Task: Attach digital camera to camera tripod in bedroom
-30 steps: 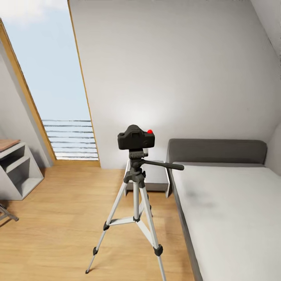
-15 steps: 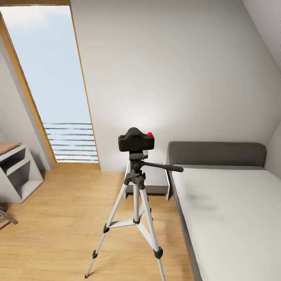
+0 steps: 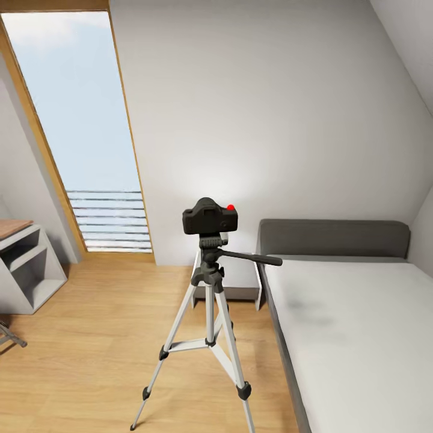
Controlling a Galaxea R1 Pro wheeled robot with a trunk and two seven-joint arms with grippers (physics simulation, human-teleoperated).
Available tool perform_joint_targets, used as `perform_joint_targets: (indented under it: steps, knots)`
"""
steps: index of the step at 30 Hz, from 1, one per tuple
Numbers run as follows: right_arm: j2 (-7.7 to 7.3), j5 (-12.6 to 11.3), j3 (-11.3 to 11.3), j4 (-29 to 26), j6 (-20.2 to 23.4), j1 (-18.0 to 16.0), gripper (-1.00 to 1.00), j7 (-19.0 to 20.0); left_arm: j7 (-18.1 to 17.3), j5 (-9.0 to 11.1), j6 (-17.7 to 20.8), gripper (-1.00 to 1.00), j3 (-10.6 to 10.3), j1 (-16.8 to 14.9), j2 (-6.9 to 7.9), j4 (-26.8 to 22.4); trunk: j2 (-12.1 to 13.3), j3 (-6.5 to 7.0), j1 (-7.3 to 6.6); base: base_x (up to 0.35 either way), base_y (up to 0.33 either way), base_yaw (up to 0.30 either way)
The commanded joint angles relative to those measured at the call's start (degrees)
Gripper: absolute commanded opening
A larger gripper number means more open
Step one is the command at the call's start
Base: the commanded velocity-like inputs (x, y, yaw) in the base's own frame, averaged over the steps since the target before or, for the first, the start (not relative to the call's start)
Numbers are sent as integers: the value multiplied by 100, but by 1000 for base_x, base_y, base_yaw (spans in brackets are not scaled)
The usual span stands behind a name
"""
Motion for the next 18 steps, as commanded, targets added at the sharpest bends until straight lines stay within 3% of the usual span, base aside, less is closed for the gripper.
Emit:
perform_joint_targets:
  steps: [1,18]
  knots:
    - [-3,12,-49,17,-35,-9,100,28,12,35,-16,100,-31,-4,0,-1,-12,-13,3,0,0,0]
    - [16,87,-25,0,-35,-9,100,28,13,34,-23,100,-7,-4,2,-31,-12,-12,3,0,0,0]
